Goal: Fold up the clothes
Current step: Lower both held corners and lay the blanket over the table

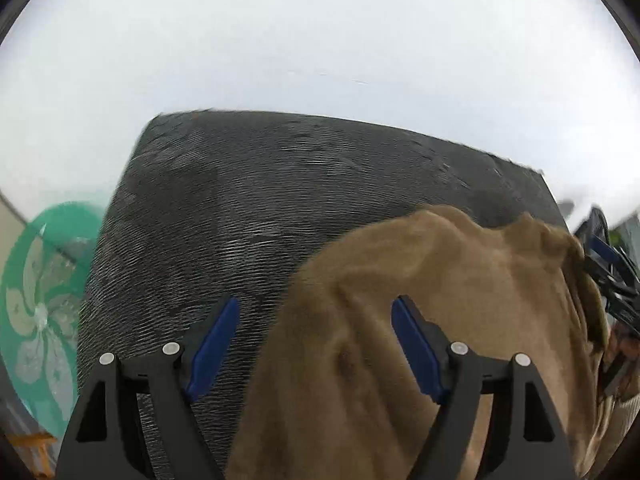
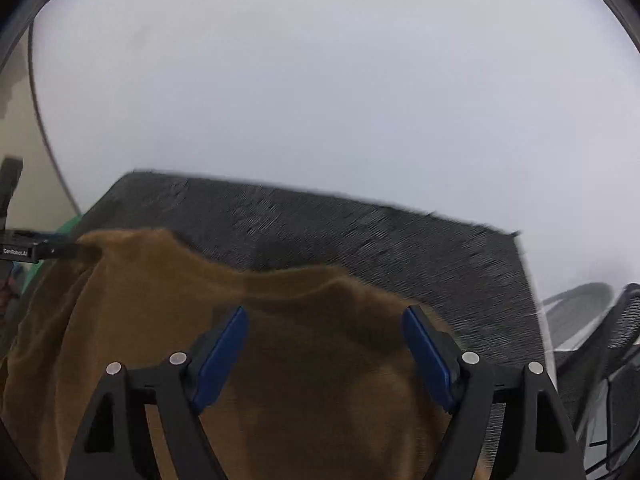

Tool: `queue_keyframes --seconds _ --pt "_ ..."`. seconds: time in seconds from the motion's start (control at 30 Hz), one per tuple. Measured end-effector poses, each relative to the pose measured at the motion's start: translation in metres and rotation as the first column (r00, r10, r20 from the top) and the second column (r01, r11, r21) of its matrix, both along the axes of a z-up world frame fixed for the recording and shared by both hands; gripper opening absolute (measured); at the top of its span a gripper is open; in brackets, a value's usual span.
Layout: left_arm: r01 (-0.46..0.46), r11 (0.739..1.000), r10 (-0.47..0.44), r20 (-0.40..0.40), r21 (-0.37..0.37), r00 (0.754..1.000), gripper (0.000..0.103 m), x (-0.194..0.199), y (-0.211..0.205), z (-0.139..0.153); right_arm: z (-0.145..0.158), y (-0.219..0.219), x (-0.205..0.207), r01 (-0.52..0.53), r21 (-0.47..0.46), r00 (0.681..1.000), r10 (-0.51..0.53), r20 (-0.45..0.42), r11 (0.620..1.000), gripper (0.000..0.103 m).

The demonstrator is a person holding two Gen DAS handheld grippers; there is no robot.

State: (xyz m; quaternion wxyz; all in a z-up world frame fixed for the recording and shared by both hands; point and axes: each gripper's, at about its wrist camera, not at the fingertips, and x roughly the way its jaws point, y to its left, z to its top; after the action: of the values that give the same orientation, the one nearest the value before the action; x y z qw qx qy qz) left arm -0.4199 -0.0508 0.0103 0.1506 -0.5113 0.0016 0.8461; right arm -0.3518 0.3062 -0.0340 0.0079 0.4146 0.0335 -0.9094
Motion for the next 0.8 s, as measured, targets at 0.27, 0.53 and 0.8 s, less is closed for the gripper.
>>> queue_keyframes --seconds 0.27,0.53,0.8 --pt "0.091 0.985 -0.085 0.047 -0.145 0.995 0.084 -0.008 0.062 -0.028 -0.06 0.001 -0.041 0.047 -0.006 0.989 -0.046 0.14 0.999 0.081" --pt "0.02 0.983 -0.013 0.035 -0.183 0.999 0.103 -0.027 0.058 -0.037 -0.081 0.016 -0.063 0.092 -0.014 0.987 -0.09 0.134 0.996 0.086" --pt "-0.009 0.991 0.017 0.062 -0.131 0.998 0.103 -0.011 0.033 -0.02 -0.077 0.021 -0.054 0.084 -0.005 0.987 -0.082 0.135 0.996 0.089"
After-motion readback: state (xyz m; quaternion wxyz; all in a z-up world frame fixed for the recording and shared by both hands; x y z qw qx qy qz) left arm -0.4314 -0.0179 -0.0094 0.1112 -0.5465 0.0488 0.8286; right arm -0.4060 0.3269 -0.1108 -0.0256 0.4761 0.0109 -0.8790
